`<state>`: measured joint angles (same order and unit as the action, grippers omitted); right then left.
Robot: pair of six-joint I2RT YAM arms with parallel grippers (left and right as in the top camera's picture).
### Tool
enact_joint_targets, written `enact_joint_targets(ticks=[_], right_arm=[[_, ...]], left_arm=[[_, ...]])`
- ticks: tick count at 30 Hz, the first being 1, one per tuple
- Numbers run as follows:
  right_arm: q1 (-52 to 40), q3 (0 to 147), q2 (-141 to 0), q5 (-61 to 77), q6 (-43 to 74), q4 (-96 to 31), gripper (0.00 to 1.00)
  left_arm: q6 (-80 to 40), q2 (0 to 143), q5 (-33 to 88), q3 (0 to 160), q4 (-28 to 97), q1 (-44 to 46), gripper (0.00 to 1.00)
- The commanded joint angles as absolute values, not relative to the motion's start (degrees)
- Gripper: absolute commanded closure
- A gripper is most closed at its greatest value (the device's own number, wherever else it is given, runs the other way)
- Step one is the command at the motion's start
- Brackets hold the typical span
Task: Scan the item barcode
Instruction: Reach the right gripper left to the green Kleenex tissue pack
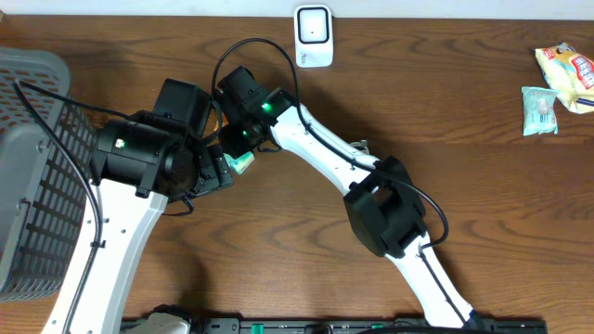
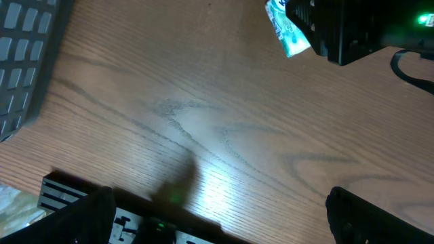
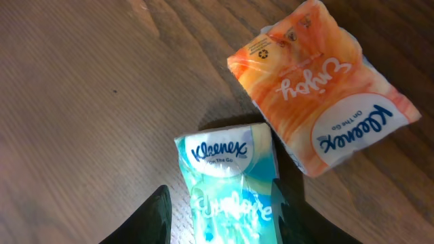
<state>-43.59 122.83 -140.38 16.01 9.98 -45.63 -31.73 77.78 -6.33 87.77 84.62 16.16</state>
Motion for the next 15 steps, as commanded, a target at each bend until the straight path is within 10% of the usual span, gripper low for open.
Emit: enact_joint_targets(ticks=[1,10,15], right_arm=[[-43.5,122.9,-143.5,14.3,9.7,-45.2,0.58],[-43.4,122.9,-144.4,14.1,9.1,-47.3,0.67],[-43.3,122.9,-144.3,13.6,9.1,-51.1,0.89]], left_arm=[[-32.2,77.5,-6.5,88.0,84.8,15.9,0.03],[-32.2,77.5,-6.5,88.0,84.8,15.9,0.02],[-32.2,77.5,-6.5,88.0,84.8,15.9,0.02]])
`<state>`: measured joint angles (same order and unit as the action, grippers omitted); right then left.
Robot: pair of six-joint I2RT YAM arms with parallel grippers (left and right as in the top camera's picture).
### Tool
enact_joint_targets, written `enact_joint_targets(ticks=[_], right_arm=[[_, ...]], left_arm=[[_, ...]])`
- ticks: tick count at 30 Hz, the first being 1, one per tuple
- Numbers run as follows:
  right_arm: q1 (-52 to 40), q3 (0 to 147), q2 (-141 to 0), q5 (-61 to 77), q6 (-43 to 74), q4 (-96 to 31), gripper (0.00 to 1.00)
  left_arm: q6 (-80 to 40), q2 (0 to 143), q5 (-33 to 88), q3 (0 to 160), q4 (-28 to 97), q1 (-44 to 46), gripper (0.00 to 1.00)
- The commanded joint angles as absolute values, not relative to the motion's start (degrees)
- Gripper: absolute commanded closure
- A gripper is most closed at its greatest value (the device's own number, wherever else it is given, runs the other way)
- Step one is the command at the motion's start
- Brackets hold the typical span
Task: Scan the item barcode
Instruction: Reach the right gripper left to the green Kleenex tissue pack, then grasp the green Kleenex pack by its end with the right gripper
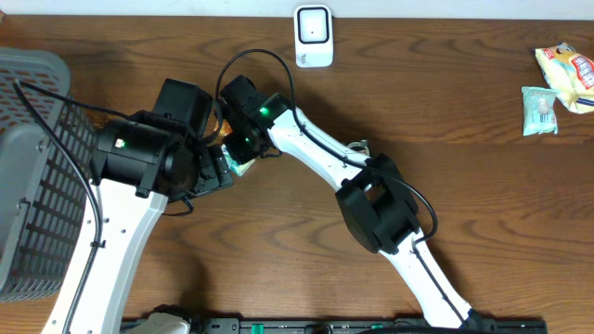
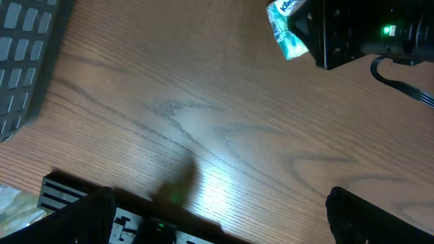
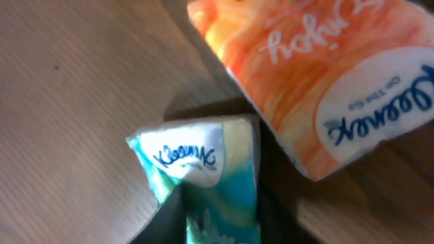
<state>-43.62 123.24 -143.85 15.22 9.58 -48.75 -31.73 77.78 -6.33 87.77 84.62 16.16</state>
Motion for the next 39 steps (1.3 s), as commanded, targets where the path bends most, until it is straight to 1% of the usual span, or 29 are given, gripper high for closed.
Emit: enact_joint_targets(ticks=[1,2,12,13,14,16,18,19,20,22,27,29,30,34,37,39], right_arm=[[-43.1,122.9,-144.3,13.4,9.1,-52.1,0.96],[-42.7,122.9,-144.2,13.4,9.1,-52.9,0.99],[-36.8,123.0,-141.0,13.5,9.2,-63.8,0.99],[-35.8,123.0,-140.7,13.7,9.4,-64.6,0.98],[-35.1,123.0,-140.4,14.3,9.5,-65.1,0.94],[-33.8,123.0,-140.4,15.6,9.4,-65.7,0.79],[-32.9,122.9,-140.6,16.0,9.3,-66.6,0.7],[-32.3,122.9,-140.6,16.0,9.4,-67.1,0.59],[-32.2,122.9,-140.6,16.0,9.3,-67.2,0.53],[-32.0,122.9,-140.6,16.0,9.4,-66.9,0.46],[-32.6,122.9,-140.6,16.0,9.4,-65.6,0.38],[-33.0,122.9,-140.6,16.0,9.3,-65.5,0.38],[-33.2,122.9,-140.7,16.0,9.3,-65.3,0.4],[-33.6,122.9,-141.3,16.0,9.3,-64.5,0.55],[-33.8,122.8,-142.2,16.0,9.3,-64.8,0.62],[-33.8,122.8,-142.6,16.0,8.9,-65.4,0.72]], left_arm=[[-32.2,77.5,-6.5,88.0,84.8,15.9,0.02],[-32.2,77.5,-6.5,88.0,84.8,15.9,0.02],[-32.2,77.5,-6.5,88.0,84.8,15.9,0.02],[-32.2,77.5,-6.5,88.0,84.8,15.9,0.03],[-32.2,77.5,-6.5,88.0,84.8,15.9,0.02],[-32.2,77.5,-6.5,88.0,84.8,15.9,0.02],[-32.2,77.5,-6.5,88.0,84.8,15.9,0.02],[-32.2,77.5,-6.5,88.0,84.8,15.9,0.02],[-32.2,77.5,-6.5,88.0,84.8,15.9,0.03],[-32.2,77.5,-6.5,88.0,84.8,15.9,0.02],[-32.2,77.5,-6.5,88.0,84.8,15.9,0.02],[-32.2,77.5,-6.5,88.0,84.8,15.9,0.02],[-32.2,77.5,-6.5,88.0,84.8,15.9,0.02],[-32.2,77.5,-6.5,88.0,84.8,15.9,0.02],[-32.2,77.5,-6.5,88.0,84.8,15.9,0.02],[-32.2,77.5,-6.5,88.0,84.8,15.9,0.02]])
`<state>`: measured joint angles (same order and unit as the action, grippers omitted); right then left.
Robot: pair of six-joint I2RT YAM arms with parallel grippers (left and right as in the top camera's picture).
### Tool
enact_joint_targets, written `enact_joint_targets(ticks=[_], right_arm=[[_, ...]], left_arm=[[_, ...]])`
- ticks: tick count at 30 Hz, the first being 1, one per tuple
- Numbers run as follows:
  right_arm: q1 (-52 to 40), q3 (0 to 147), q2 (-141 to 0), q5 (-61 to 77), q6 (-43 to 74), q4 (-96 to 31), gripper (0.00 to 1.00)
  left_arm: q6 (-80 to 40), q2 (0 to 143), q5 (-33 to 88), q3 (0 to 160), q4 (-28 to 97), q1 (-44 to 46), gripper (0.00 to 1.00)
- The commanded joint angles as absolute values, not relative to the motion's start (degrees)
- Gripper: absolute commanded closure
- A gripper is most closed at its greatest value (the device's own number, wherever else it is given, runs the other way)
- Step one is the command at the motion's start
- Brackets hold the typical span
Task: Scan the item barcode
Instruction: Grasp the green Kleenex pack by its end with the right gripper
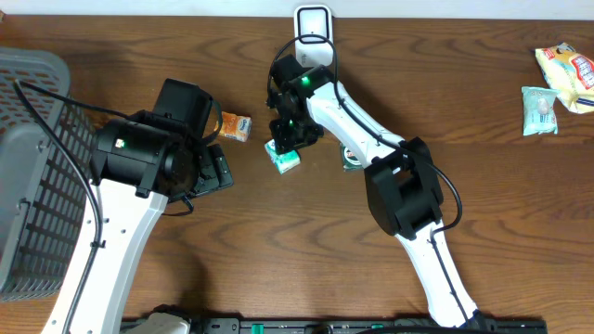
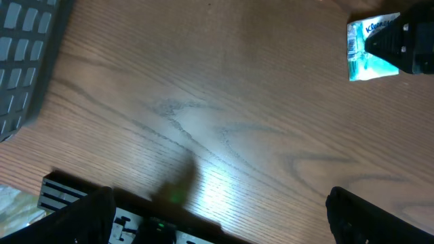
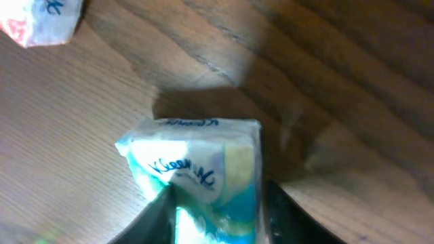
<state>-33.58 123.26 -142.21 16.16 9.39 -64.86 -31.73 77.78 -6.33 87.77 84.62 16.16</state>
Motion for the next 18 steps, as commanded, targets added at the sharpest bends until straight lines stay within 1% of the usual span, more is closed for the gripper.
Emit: enact_joint_targets(ticks=[1,3,4,10,13,18], right_arm=[[-33.6,122.8,-142.9,16.0,8.9,-65.6,0.82],[-33.2,122.8,-142.9,16.1,8.9,-66.1,0.95],[-32.9,122.8,-142.8,16.3,8.9,-66.3,0.99],[-30.2,122.8,-141.1,22.2,7.6,-68.4,0.99],[-27.3,122.9,-139.2,28.7,3.4,-69.7,0.99],[-22.0,122.9,-136.3,35.4,2.3,-70.8,0.99]], left_arm=[[-32.2,77.5,-6.5,88.0,84.8,15.9,0.02],[-32.2,77.5,-6.5,88.0,84.8,15.9,0.02],[-32.2,77.5,-6.5,88.0,84.8,15.9,0.03],[-32.2,77.5,-6.5,88.0,84.8,15.9,0.03],[-32.2,77.5,-6.5,88.0,84.8,15.9,0.02],[-32.2,77.5,-6.5,88.0,84.8,15.9,0.02]])
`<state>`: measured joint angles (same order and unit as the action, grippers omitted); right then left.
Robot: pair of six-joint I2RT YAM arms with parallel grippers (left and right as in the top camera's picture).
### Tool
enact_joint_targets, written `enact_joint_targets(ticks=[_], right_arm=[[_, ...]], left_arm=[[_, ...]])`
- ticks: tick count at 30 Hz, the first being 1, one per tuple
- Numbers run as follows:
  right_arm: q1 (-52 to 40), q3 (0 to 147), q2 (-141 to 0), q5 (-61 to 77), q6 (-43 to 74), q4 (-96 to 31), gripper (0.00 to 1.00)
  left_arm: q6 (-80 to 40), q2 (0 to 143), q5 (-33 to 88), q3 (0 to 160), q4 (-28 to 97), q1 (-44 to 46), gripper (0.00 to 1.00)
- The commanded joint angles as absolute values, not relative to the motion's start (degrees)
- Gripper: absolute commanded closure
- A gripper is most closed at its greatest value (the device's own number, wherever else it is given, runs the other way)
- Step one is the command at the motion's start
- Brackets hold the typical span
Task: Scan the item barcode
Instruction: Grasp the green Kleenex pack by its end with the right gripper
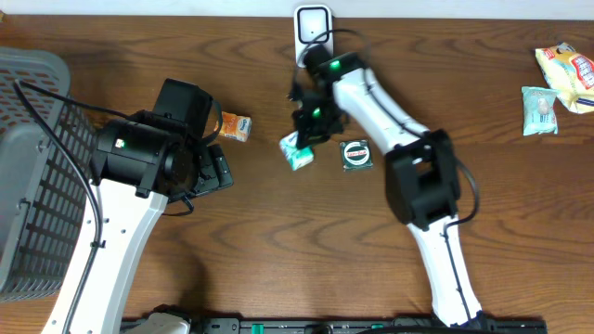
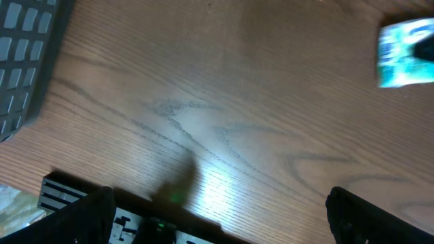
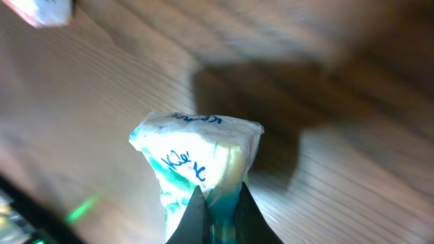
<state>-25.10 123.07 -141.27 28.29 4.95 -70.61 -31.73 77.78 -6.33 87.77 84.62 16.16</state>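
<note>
My right gripper (image 1: 306,139) is shut on a teal and white Kleenex tissue pack (image 1: 296,149), held above the table below the white barcode scanner (image 1: 314,32). In the right wrist view the tissue pack (image 3: 196,163) stands up between my dark fingers (image 3: 193,220), lit brightly. It also shows blurred at the upper right of the left wrist view (image 2: 403,53). My left gripper (image 2: 217,217) is open over bare wood, nothing between its fingers. An orange Kleenex pack (image 1: 236,126) lies beside the left arm.
A grey basket (image 1: 32,176) stands at the left edge. A round dark item (image 1: 356,153) lies right of the held pack. Two snack packets (image 1: 555,83) sit at the far right.
My right gripper has carried the teal pack a little to the right and nearer the scanner. The pack now looks more squeezed between the fingers. The left arm has not moved.
My right gripper stood open around the teal pack next to the orange pack by the left arm. It then closed on the teal pack. Later it held the pack away from the orange one at mid-table, and now below the scanner.
</note>
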Motion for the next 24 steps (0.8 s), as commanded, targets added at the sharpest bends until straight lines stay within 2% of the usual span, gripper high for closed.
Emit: enact_joint_targets(ticks=[1,5,11,18,24], right_arm=[[-20.9,122.9,-135.9,37.5,1.5,-71.0,0.99],[-16.2,122.9,-134.8,50.0,-3.4,-71.9,0.99],[-8.6,122.8,-134.8,70.8,-16.6,-77.7,0.99],[-1.8,122.8,-134.8,74.5,-26.7,-85.6,0.99],[1.1,122.8,-134.8,77.8,-40.8,-94.6,0.99]], left_arm=[[-32.2,77.5,-6.5,88.0,84.8,15.9,0.03],[-32.2,77.5,-6.5,88.0,84.8,15.9,0.03],[-32.2,77.5,-6.5,88.0,84.8,15.9,0.02],[-32.2,77.5,-6.5,88.0,84.8,15.9,0.02],[-32.2,77.5,-6.5,88.0,84.8,15.9,0.02]])
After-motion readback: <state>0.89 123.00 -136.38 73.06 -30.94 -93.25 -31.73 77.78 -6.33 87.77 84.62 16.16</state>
